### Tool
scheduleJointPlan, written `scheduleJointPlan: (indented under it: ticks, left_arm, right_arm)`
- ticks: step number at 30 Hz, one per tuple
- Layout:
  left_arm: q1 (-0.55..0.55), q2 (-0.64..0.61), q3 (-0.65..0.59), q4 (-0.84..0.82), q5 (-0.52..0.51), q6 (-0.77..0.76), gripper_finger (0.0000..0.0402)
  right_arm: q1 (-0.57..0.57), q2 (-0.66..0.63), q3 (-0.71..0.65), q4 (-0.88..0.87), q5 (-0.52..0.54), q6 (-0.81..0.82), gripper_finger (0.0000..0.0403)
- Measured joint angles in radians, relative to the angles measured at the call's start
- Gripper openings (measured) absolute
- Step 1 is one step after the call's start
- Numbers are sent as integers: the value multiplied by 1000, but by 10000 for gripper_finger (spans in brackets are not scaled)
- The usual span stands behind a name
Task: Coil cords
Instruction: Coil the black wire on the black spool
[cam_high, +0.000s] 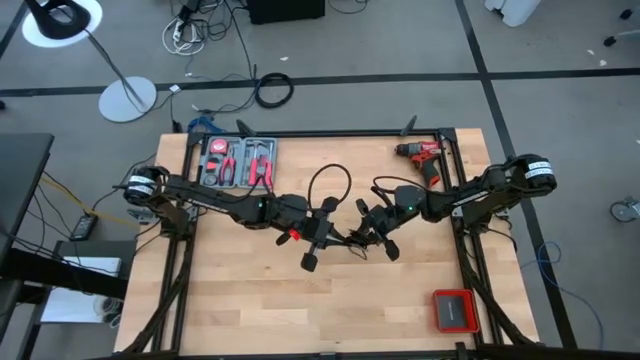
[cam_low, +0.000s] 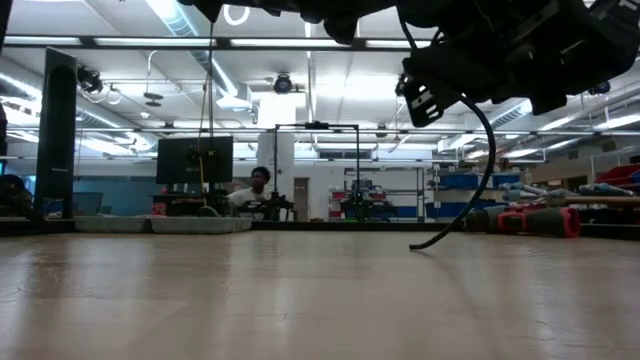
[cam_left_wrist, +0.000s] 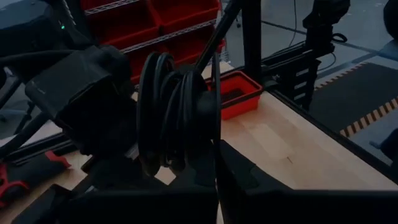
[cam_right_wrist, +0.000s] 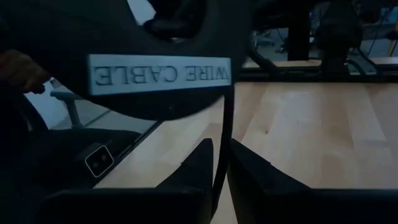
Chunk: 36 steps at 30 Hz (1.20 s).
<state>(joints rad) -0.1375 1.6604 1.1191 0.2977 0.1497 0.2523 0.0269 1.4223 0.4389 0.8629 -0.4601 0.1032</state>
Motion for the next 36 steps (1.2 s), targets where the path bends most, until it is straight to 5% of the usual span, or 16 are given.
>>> scheduleJointPlan:
  ticks: [36]
  left_arm:
    - [-43,-29,-1,-33,-107,5,0]
  right_arm:
    - [6,-1,-133,60,7,184,55]
